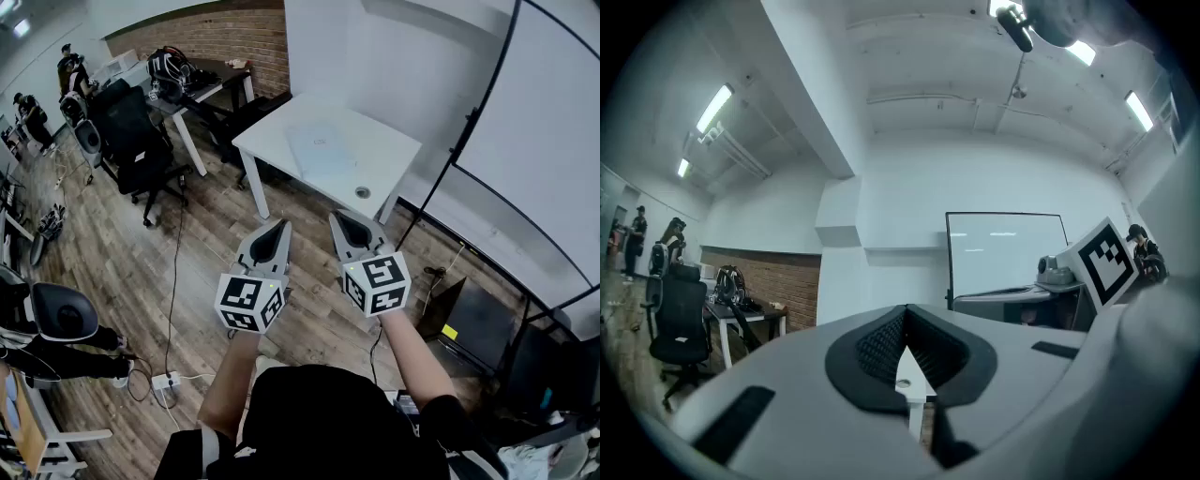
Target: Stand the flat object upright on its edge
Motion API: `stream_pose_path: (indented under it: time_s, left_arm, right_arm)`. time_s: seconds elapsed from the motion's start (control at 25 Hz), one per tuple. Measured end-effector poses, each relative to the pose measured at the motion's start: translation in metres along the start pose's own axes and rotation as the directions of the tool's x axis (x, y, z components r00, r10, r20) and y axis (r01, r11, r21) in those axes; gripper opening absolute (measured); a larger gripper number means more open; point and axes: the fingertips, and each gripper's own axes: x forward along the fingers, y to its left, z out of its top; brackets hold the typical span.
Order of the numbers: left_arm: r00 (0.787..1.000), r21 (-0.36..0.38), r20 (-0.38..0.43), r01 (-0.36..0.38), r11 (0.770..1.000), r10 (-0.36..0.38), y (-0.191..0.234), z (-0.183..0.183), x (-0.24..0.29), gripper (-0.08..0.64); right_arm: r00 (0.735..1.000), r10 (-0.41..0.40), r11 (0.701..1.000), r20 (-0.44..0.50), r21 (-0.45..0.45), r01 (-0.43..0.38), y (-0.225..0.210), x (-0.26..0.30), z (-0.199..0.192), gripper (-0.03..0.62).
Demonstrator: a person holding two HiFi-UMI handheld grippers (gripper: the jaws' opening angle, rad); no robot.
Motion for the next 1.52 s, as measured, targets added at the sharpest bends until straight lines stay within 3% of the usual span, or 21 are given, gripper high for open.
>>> stream_pose_path:
  time_s: [0.6, 0.76, 1.08, 1.52]
  left_arm:
    - [1.0, 0.006, 0.009, -0.002, 1.0, 0.002, -0.011, 0.009, 0.001, 0.011]
    - [1.0, 0.044, 0.021, -0.01, 0.999, 0.009, -0.006, 0.013, 0.01, 0.011]
    - [1.0, 0.013, 0.012, -0.017, 1.0, 0.017, 0.035, -0.001, 0.046, 0.011]
    - [1.0, -0.028, -0.001, -0.013, 1.0, 0.013, 0.113, -0.01, 0.142, 0.011]
  right_arm:
    - [0.999, 0.029, 0.999, 0.031, 0.014, -0.03, -0.008, -0.015, 0.001, 0.04]
    - [0.999, 0.023, 1.0, 0.028, 0.008, -0.023, -0.014, -0.003, 0.003, 0.04]
    - [0.999, 0.032, 0.999, 0.017, 0.005, -0.032, -0.028, 0.045, -0.004, 0.04]
    - [0.999, 0.043, 0.999, -0.025, -0.007, -0.043, -0.077, 0.156, -0.005, 0.04]
